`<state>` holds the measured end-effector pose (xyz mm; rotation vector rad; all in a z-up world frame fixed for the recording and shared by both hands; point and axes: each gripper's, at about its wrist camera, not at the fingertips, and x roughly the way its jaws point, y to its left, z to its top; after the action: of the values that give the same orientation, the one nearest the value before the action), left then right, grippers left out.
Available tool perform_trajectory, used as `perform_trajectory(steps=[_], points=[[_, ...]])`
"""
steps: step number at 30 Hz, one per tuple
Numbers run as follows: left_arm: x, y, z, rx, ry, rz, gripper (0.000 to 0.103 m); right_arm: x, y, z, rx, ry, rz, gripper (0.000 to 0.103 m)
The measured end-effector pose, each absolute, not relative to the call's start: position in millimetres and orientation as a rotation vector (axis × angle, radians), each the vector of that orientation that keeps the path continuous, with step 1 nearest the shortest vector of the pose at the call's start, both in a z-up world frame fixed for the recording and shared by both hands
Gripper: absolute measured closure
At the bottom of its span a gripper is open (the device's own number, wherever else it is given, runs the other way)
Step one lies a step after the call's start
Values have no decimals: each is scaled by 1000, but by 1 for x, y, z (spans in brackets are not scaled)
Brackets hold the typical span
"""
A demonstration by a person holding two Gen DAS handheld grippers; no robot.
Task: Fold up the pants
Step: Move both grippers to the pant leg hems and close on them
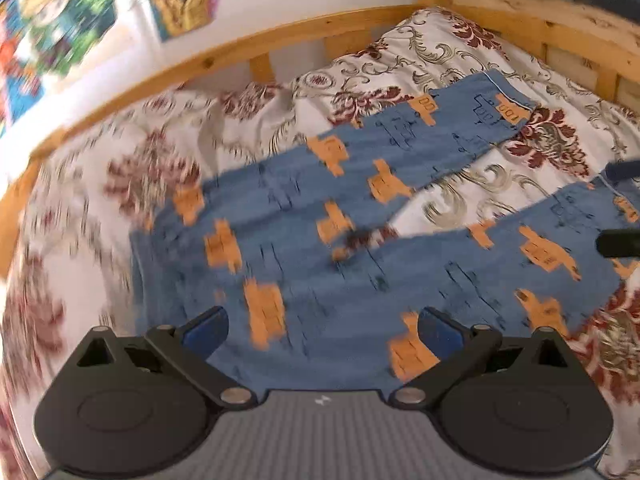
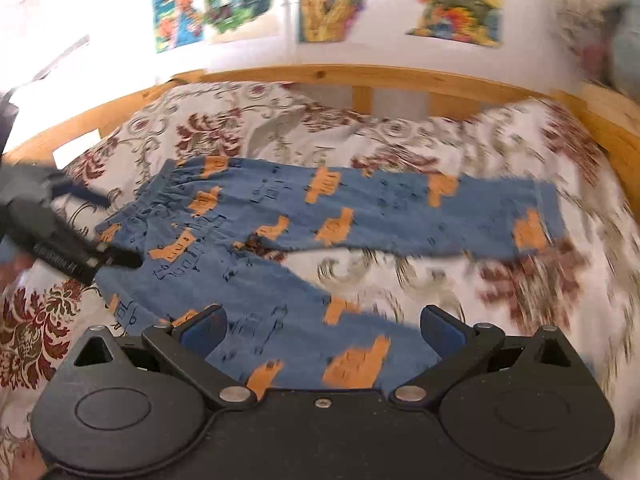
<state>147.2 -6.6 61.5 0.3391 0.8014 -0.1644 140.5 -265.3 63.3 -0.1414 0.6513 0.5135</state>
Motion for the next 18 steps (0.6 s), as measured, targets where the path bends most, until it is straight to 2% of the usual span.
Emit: perform_trajectory(steps=[7,18], points=[[245,19,54,451,746,-174,0,253,-254,69,-292,678,705,1],[371,44,21,608,700,-332,0,404,-199,34,-532,770,863,2]])
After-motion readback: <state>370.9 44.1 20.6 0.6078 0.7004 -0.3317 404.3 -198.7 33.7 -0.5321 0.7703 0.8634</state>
